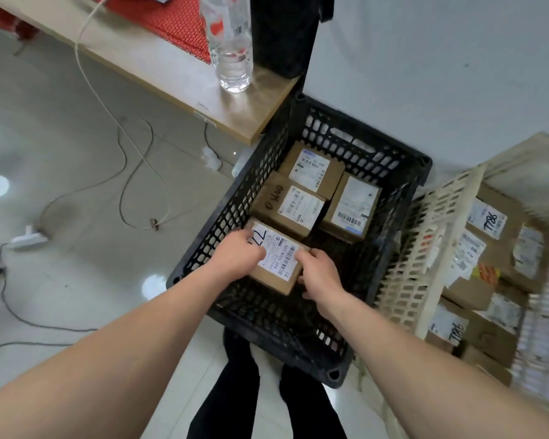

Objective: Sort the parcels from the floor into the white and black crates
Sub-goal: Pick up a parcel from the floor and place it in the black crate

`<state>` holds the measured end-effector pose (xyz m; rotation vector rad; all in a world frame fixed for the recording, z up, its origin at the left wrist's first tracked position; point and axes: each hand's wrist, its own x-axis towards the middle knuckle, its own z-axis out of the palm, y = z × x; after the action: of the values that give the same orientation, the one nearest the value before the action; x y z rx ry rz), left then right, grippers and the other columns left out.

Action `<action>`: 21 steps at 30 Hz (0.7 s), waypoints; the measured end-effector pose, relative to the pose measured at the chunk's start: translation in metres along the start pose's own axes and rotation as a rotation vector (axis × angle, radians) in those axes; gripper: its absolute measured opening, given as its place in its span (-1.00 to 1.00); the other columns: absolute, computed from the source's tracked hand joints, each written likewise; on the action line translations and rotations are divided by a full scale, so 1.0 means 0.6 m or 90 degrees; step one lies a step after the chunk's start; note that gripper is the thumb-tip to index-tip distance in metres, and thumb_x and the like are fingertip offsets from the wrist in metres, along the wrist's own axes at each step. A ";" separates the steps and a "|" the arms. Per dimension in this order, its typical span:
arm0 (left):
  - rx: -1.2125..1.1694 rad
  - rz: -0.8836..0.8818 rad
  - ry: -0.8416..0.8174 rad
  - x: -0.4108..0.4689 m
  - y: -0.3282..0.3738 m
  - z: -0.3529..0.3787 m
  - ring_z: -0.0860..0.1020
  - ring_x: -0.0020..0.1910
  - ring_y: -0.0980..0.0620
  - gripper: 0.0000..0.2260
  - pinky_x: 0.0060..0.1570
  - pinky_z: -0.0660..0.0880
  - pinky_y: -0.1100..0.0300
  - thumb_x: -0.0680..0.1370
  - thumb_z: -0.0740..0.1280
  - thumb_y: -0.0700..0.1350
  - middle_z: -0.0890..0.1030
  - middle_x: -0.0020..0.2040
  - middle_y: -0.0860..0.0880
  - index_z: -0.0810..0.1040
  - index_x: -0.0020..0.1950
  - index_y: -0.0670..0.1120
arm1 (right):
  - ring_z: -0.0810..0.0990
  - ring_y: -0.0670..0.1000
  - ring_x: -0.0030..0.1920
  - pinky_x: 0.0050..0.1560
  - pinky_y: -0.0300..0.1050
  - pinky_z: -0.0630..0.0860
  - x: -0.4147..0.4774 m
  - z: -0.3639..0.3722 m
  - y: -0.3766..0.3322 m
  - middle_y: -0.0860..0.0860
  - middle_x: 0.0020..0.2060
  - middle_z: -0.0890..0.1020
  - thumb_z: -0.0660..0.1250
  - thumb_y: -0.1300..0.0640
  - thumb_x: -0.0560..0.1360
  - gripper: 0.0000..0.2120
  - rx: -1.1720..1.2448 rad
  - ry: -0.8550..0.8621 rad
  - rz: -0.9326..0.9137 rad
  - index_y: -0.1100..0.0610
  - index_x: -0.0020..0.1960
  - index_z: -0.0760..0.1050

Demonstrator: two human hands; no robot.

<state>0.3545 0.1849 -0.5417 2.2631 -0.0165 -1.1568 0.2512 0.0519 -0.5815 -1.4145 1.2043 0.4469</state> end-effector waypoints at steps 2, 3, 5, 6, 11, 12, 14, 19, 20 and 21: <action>0.032 0.017 -0.002 0.018 -0.003 0.004 0.36 0.47 -0.11 -0.44 0.26 0.32 0.22 0.56 0.31 -0.20 0.26 0.57 -0.12 0.32 0.56 -0.16 | 0.59 -0.06 0.08 0.23 0.12 0.52 0.008 0.011 0.000 -0.07 0.13 0.66 0.29 -0.05 0.57 -0.73 0.030 0.002 -0.007 -0.08 0.26 0.48; 0.044 0.025 -0.005 0.025 -0.005 0.006 0.34 0.48 -0.12 -0.46 0.33 0.32 0.20 0.56 0.31 -0.20 0.25 0.58 -0.12 0.34 0.55 -0.14 | 0.58 -0.09 0.06 0.23 0.11 0.52 0.012 0.018 -0.002 -0.09 0.11 0.66 0.30 -0.02 0.56 -0.80 0.043 0.003 -0.012 -0.11 0.18 0.49; 0.066 0.034 -0.008 0.035 -0.011 0.011 0.34 0.48 -0.13 -0.51 0.39 0.34 0.13 0.57 0.29 -0.20 0.29 0.56 -0.12 0.40 0.52 -0.12 | 0.60 -0.10 0.06 0.23 0.11 0.54 0.019 0.031 -0.001 -0.10 0.08 0.68 0.32 -0.01 0.48 -0.74 0.049 0.003 -0.009 -0.06 0.15 0.56; 0.080 0.038 -0.004 0.039 -0.016 0.015 0.37 0.45 -0.13 -0.54 0.38 0.36 0.11 0.57 0.29 -0.19 0.34 0.53 -0.12 0.44 0.49 -0.11 | 0.62 -0.06 0.08 0.24 0.13 0.55 0.024 0.036 0.000 -0.10 0.08 0.70 0.32 -0.01 0.41 -0.65 0.046 0.005 -0.003 -0.04 0.18 0.58; 0.166 -0.007 0.043 0.038 -0.036 0.022 0.51 0.28 -0.19 -0.62 0.29 0.47 -0.03 0.55 0.26 -0.11 0.42 0.41 -0.11 0.51 0.36 -0.08 | 0.63 0.00 0.15 0.26 0.16 0.56 0.036 0.051 0.002 -0.08 0.15 0.69 0.32 0.11 0.43 -0.59 0.036 0.014 -0.001 -0.06 0.28 0.55; 0.167 -0.022 0.048 0.038 -0.040 0.024 0.53 0.25 -0.20 -0.65 0.26 0.48 -0.02 0.55 0.25 -0.10 0.41 0.40 -0.11 0.51 0.34 -0.07 | 0.63 0.00 0.16 0.26 0.12 0.57 0.036 0.052 0.002 -0.08 0.18 0.68 0.32 0.17 0.49 -0.57 0.028 0.020 -0.007 -0.06 0.34 0.52; 0.146 -0.045 0.053 0.039 -0.046 0.027 0.53 0.22 -0.19 -0.67 0.23 0.45 0.00 0.55 0.23 -0.10 0.40 0.39 -0.09 0.52 0.30 -0.07 | 0.62 -0.03 0.20 0.27 0.02 0.56 0.042 0.050 0.000 -0.09 0.21 0.67 0.32 0.23 0.52 -0.46 -0.004 0.033 -0.039 -0.09 0.45 0.42; 0.002 -0.070 0.041 0.046 -0.049 0.028 0.49 0.10 -0.11 -0.60 0.23 0.46 0.10 0.57 0.21 -0.22 0.37 0.41 -0.12 0.45 0.43 -0.13 | 0.60 0.08 0.24 0.21 -0.01 0.55 0.051 0.046 -0.010 0.01 0.25 0.62 0.32 0.19 0.52 -0.48 -0.185 0.034 -0.030 0.01 0.47 0.38; -0.023 -0.063 0.042 0.049 -0.049 0.026 0.49 0.05 -0.07 -0.58 0.18 0.50 0.09 0.57 0.22 -0.23 0.38 0.40 -0.13 0.43 0.44 -0.14 | 0.61 0.10 0.16 0.12 -0.03 0.56 0.047 0.042 -0.013 0.05 0.18 0.63 0.32 0.14 0.53 -0.58 -0.224 0.043 0.001 0.10 0.38 0.44; -0.047 -0.053 0.045 0.048 -0.046 0.023 0.49 0.05 -0.04 -0.57 0.12 0.53 0.09 0.57 0.22 -0.25 0.39 0.38 -0.13 0.42 0.46 -0.15 | 0.61 0.09 0.05 0.02 -0.06 0.56 0.042 0.038 -0.013 0.07 0.08 0.63 0.33 0.10 0.54 -0.69 -0.248 0.043 0.031 0.17 0.25 0.50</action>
<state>0.3555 0.1934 -0.5833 2.2572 0.1478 -1.1004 0.2760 0.0609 -0.6044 -1.7446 1.2532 0.7012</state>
